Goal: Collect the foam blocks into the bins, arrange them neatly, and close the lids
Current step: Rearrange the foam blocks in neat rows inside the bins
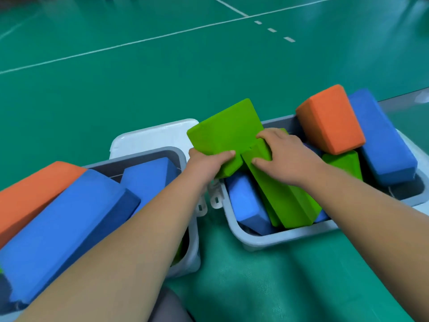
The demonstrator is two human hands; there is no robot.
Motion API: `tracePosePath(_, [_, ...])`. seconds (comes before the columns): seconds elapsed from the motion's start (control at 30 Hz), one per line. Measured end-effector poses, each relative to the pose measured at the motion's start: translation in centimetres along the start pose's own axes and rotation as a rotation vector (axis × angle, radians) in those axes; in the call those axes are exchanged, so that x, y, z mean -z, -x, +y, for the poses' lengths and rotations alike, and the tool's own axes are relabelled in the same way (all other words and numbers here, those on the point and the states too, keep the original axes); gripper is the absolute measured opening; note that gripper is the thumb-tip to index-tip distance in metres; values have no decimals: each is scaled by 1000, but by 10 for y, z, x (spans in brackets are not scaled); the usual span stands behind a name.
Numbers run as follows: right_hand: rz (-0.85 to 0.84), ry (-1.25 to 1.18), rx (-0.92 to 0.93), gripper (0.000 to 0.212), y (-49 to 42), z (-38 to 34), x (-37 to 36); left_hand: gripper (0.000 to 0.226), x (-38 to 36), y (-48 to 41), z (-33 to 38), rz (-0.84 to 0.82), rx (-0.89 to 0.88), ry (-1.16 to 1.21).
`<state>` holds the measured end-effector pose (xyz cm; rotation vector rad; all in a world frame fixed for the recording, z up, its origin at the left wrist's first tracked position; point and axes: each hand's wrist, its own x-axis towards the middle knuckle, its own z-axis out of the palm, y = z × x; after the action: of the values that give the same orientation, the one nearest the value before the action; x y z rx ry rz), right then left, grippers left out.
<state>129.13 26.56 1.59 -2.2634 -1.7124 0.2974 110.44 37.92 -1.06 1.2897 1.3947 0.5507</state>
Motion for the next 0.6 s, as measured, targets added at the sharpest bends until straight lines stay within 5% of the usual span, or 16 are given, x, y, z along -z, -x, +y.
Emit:
tracePosePath(0.3, [99,-18,-80,70,-2,-5,-10,77,46,-10,22,320,-62,126])
tracePosePath(0.47, [84,8,-66,71,-4,-8,-17,92,85,-25,14,444,-51,-66])
tracePosePath(0.6, [104,-28,-95,75,-3,-11,-15,75,86,-17,18,463,-124,-367])
